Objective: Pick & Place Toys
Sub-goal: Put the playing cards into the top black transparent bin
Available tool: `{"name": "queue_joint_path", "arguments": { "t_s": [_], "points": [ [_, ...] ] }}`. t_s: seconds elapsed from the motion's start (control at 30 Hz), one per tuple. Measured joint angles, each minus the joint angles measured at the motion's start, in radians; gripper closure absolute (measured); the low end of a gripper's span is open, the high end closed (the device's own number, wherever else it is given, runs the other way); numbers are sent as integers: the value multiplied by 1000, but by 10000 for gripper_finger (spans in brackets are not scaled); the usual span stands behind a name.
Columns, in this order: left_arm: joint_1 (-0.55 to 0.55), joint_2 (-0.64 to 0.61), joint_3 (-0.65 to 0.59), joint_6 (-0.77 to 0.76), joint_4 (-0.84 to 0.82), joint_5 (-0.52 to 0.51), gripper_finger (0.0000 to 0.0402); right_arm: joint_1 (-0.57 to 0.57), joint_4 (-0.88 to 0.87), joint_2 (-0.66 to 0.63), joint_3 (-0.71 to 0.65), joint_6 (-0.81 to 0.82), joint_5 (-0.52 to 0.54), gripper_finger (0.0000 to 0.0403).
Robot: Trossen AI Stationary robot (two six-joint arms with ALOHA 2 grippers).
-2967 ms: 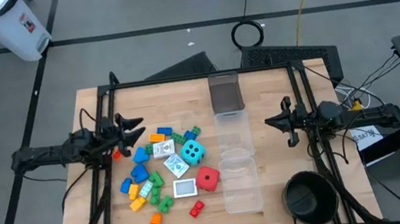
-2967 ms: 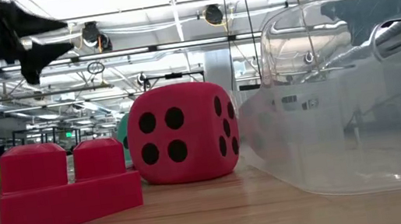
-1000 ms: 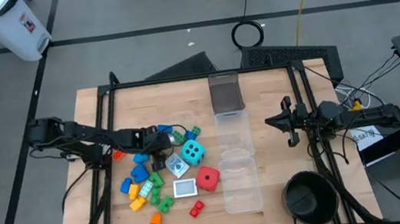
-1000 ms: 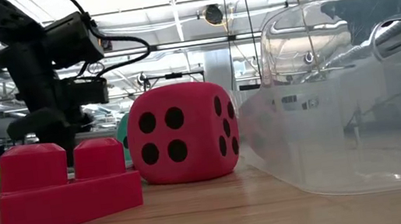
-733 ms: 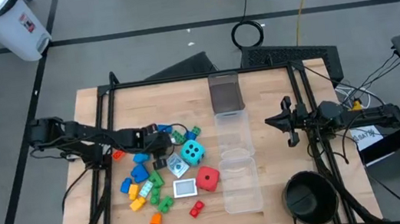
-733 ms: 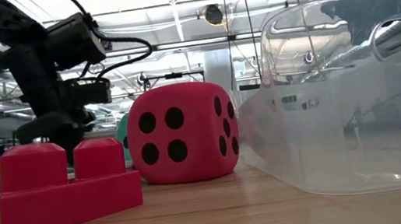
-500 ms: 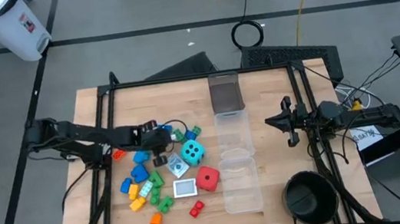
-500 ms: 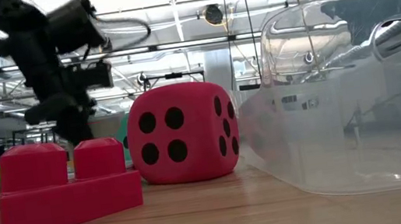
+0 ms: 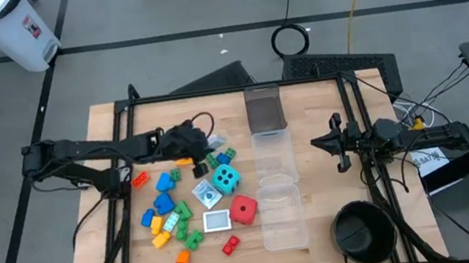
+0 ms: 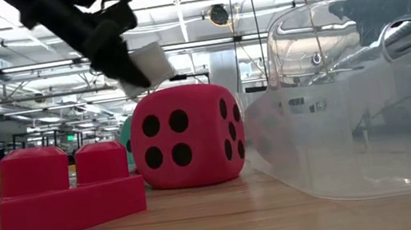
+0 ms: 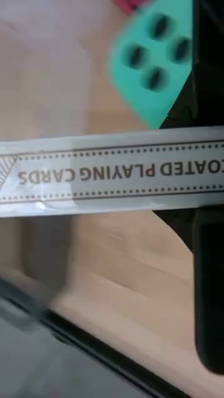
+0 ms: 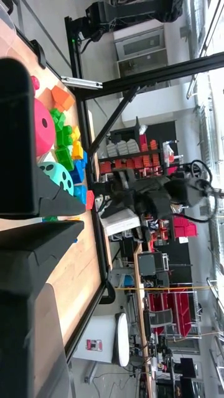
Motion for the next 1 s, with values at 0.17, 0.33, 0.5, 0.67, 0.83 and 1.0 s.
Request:
{"name": "queue_joint_path", "arguments": {
  "t_s": [0.17,0.33,0.5,0.67,0.83,1.0],
  "points": [
    [74,57,0,33,191,77,324,0,84,-1,0,-69,-1,403],
    [157,131,0,-11,317,168,327,0,125,1,0,-70,0,403],
    [208,199,9,-15,389,231,330,0,149,2,0,-71,0,403],
    [226,263,68,-1,395,279,324,0,154,2,0,-143,9,403],
    [220,337,131,70,389,303,329,-1,410,52,8,-233,285,397],
    [216,393,185,104,397,301,330,-28,368,221,140,-319,286,326]
  ]
}}
